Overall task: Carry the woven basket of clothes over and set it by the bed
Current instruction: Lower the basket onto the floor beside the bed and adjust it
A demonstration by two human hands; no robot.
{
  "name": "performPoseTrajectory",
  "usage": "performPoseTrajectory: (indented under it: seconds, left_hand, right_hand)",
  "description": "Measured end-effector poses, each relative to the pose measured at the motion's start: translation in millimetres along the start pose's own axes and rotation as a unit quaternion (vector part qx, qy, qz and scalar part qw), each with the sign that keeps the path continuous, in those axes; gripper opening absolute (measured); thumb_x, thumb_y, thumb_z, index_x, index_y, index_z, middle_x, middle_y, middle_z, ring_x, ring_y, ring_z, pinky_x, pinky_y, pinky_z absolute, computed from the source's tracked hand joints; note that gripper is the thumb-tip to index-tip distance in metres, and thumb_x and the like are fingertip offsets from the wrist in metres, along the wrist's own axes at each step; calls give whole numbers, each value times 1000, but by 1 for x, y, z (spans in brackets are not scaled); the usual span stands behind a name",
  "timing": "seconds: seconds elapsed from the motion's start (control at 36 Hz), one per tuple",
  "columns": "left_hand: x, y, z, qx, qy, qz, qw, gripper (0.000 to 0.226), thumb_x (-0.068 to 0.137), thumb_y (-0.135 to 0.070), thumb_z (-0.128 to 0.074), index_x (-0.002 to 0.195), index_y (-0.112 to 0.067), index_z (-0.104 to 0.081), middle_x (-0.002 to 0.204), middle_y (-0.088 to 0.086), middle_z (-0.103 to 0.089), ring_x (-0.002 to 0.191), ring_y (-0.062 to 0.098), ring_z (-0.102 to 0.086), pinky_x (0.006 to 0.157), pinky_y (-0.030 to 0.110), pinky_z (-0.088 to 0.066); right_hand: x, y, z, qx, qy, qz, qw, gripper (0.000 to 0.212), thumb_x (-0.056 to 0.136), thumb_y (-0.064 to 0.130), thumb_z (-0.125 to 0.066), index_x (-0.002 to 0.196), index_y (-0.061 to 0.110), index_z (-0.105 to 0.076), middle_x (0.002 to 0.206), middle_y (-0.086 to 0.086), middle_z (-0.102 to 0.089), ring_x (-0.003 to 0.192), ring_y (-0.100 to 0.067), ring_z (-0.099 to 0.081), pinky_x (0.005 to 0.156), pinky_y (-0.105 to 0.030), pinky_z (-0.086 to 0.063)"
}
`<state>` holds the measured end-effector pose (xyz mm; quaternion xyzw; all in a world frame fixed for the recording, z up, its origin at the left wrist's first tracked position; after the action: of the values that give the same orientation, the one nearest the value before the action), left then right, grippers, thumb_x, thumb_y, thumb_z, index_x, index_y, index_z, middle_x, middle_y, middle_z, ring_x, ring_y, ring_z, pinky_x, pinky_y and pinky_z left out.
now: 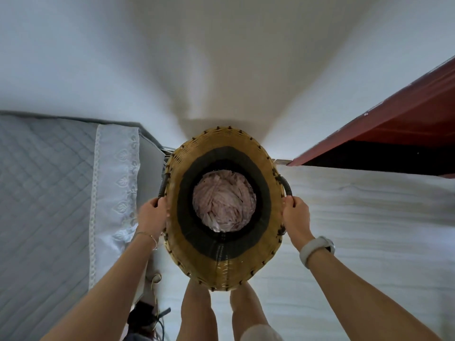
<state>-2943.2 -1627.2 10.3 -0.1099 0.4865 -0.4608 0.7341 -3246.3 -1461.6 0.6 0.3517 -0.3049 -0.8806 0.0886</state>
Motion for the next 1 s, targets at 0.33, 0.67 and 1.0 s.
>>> performPoseTrajectory:
  seconds: [0.33,0.67,1.0]
  left_hand:
    - [81,17,-33,75,-11,-13,997,28,95,-29,-37,102,-8,-53,91,13,-57,85,28,-55,78,38,-46]
    - [58,44,-31,122,-38,-2,992,25,97,-27,-32,80,-13,-46,69,-1,-45,75,29,-51,72,33,-37]
    - [47,50,-22,179,-28,-8,983,67,89,-29,-50,144,-4,-22,150,18,-27,140,32,-24,115,43,-22]
  right_hand:
    - [53,-4,-43,30,-2,13,999,25,97,21,-28,106,11,-49,93,-9,-58,86,-22,-54,80,-35,-48]
    - [48,11,-67,-4,-34,52,998,30,98,20,-24,116,6,-44,79,4,-48,66,-6,-44,60,-26,-38]
    - [68,44,-74,-111,-57,121,985,48,96,21,-33,142,12,-25,147,-13,-33,137,-26,-27,111,-38,-24]
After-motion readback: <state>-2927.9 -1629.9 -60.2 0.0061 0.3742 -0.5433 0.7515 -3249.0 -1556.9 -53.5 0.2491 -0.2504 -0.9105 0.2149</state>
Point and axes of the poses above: each hand's wrist, its own x-axis towards the middle knuckle, its own z-axis out of the back of the hand, y = z × x, the point moved 7 cm from there along x, towards the middle knuckle
